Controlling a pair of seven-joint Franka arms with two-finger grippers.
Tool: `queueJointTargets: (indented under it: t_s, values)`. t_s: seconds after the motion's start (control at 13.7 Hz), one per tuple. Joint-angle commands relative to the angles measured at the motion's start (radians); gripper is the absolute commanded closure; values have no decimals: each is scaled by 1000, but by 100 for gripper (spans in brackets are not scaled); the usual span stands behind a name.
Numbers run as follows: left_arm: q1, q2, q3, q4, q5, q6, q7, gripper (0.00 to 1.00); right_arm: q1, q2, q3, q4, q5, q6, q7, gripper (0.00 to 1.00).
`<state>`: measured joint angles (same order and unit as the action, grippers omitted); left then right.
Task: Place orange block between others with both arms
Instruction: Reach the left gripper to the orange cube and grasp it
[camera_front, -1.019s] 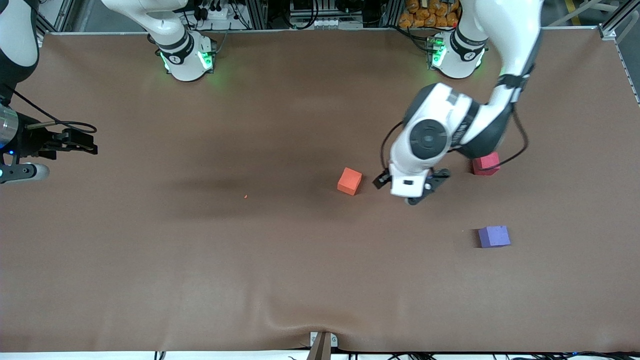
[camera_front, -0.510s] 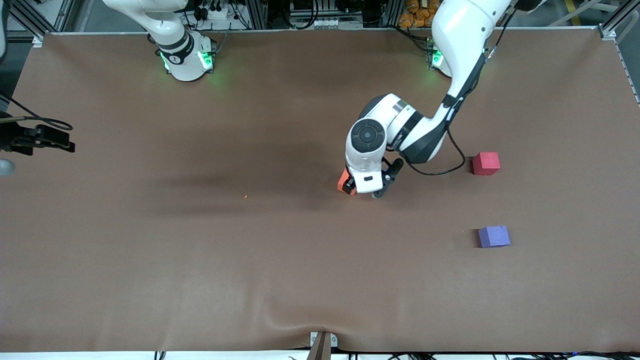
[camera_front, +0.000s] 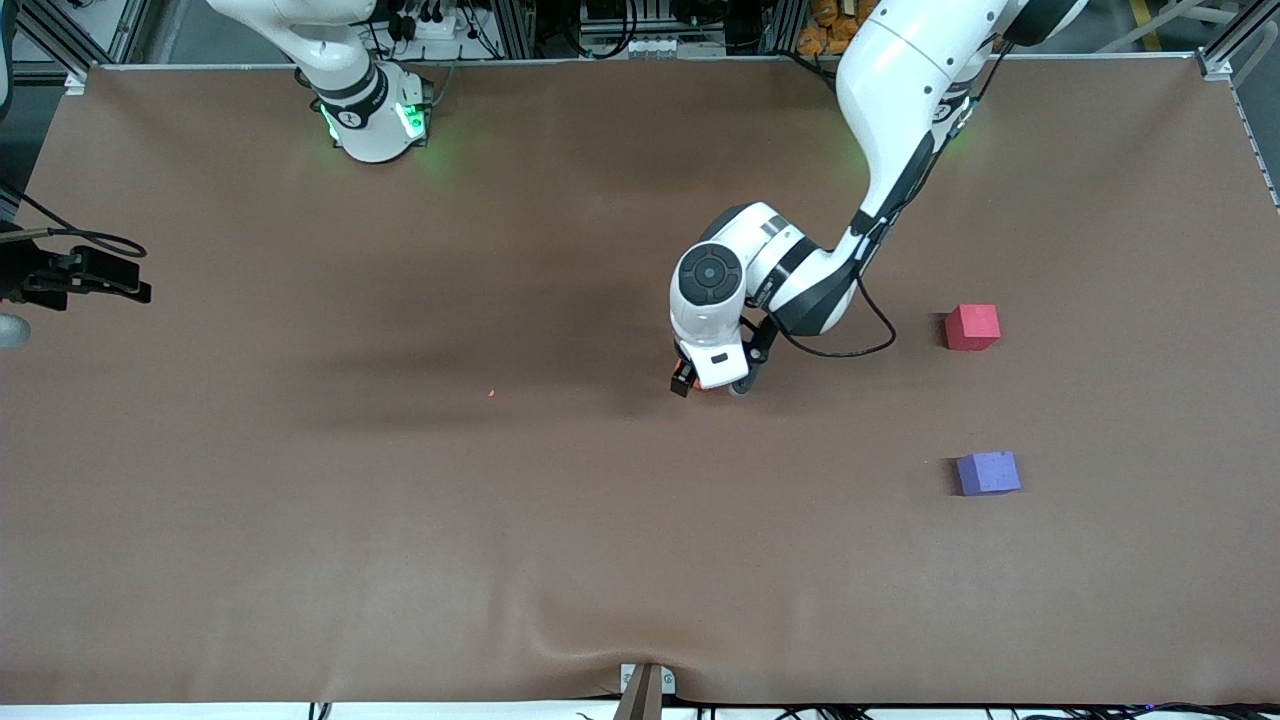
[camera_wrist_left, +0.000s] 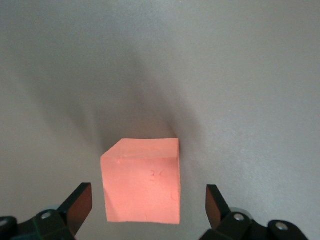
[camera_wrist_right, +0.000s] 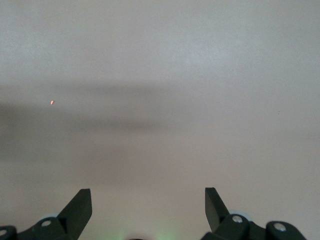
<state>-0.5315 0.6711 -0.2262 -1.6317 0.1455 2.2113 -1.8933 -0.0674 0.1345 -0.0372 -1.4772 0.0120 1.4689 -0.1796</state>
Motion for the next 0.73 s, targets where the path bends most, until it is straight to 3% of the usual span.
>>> queueJointTargets:
  t_s: [0.0, 0.29, 0.44, 0.51, 0.66]
  values:
    - [-10, 1, 10, -51, 37, 60, -36, 0, -26, -6, 28, 11, -21, -22, 0, 0]
    - [-5, 7, 10, -70, 37, 113, -36, 4, -43, -3, 23, 14, -24, -24, -4, 0]
    - [1, 19, 10, -60, 37, 126, -36, 71, -51, -4, 23, 14, -26, -25, 2, 0]
    - [4, 19, 11, -60, 37, 130, -30, 97, -57, -7, 22, 14, -24, -41, 2, 0]
    - [19, 10, 14, -60, 39, 130, -3, 100, -68, -6, 23, 17, -18, -85, 3, 0]
